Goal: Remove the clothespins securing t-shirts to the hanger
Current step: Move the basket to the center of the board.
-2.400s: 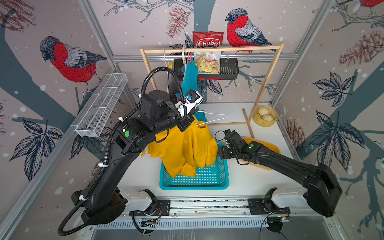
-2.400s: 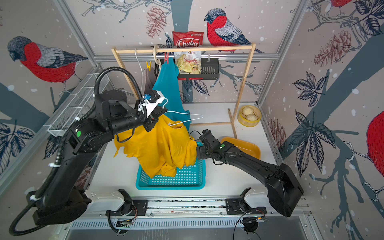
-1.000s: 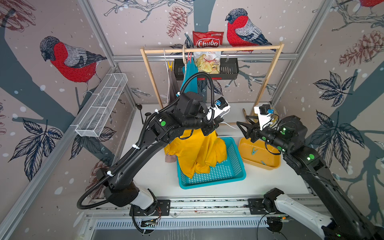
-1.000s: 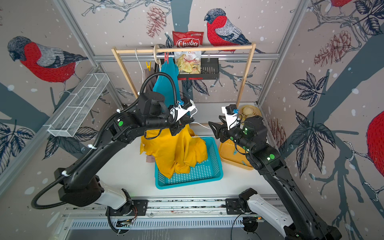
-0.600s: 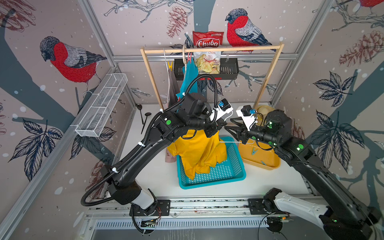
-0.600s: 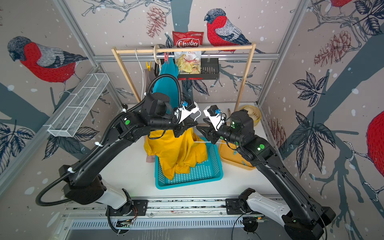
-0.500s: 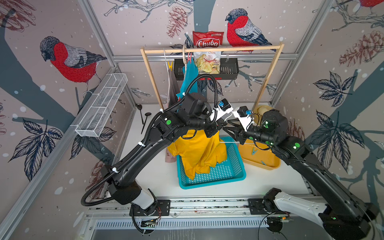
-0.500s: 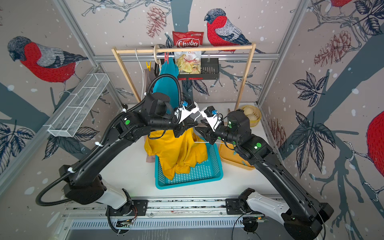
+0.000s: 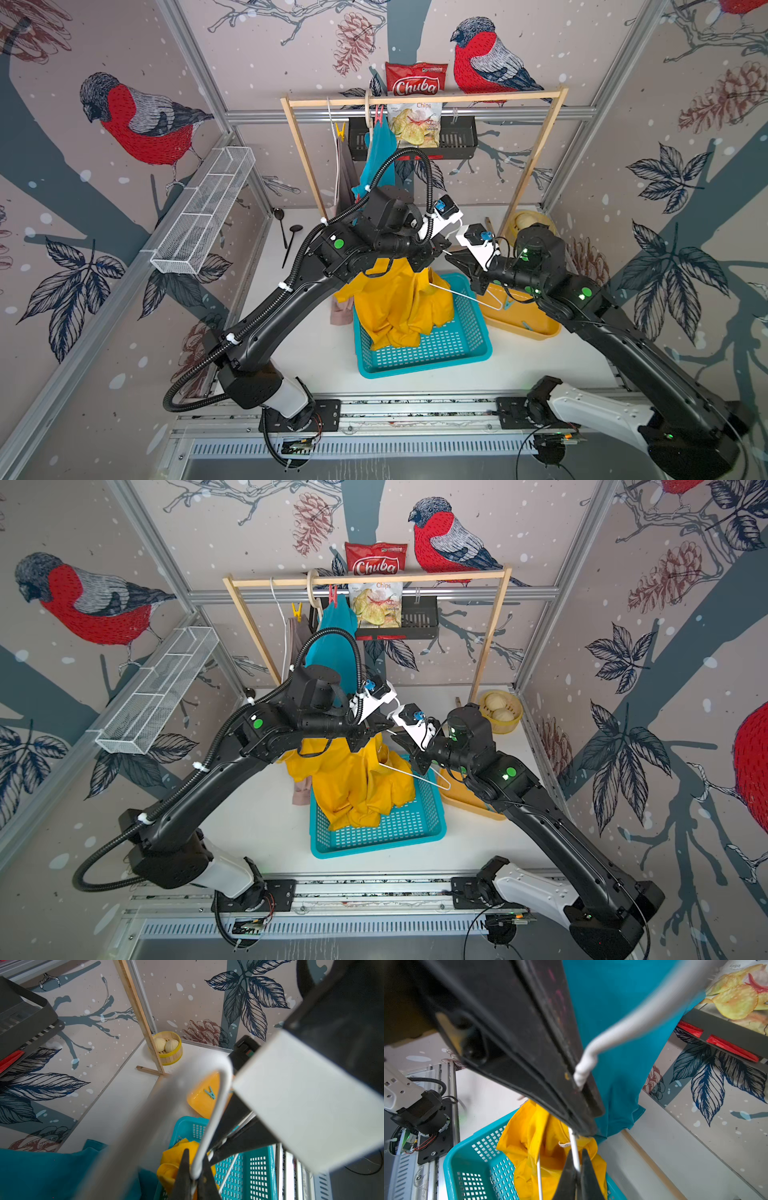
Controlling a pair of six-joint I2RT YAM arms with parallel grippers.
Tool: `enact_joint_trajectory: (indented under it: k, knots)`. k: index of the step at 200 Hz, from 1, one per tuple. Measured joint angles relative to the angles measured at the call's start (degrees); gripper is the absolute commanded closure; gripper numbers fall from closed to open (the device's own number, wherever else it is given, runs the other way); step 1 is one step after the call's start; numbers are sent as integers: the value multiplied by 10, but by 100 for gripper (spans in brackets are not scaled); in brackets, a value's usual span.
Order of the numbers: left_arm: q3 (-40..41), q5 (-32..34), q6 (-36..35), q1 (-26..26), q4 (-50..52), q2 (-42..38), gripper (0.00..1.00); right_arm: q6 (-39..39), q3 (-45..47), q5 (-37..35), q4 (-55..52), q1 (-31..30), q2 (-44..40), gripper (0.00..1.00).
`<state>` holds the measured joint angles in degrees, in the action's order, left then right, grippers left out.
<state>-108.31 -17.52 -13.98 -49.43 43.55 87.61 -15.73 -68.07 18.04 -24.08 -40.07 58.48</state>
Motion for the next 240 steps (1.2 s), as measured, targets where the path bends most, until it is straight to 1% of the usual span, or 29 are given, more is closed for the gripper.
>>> enact_joint_trajectory:
  k: [40,56,67,76,96,115,130,144,155,175,197,211,240]
  knots:
    - [13,-51,1,-2,-25,-9,100,-24,35,11,23,3,-51,100]
    - [22,-70,2,-3,-40,-16,84,-38,48,30,34,12,-68,100]
    - [31,-83,6,-6,-48,-23,71,-40,58,40,38,19,-79,100]
    - [41,-92,10,-6,-61,-34,63,-41,70,44,37,29,-89,100]
    - [63,-94,16,-6,-96,-63,51,-43,92,69,40,50,-112,100]
    - [78,-88,18,-6,-120,-87,43,-43,100,93,42,65,-125,100]
    - [88,-56,20,-6,-133,-110,41,-43,99,103,40,72,-127,100]
    - [105,-13,20,-6,-151,-140,41,-45,94,110,33,73,-127,100]
    - [129,31,20,-5,-164,-171,44,-47,87,117,23,75,-130,100]
    - [203,132,27,-2,-199,-252,50,-45,71,126,11,76,-139,100]
    - [292,229,48,7,-230,-346,49,-38,53,135,-3,78,-150,100]
    - [335,268,57,12,-233,-391,47,-37,43,139,-10,78,-152,100]
    - [391,305,87,13,-223,-451,43,-34,24,150,-30,79,-150,100]
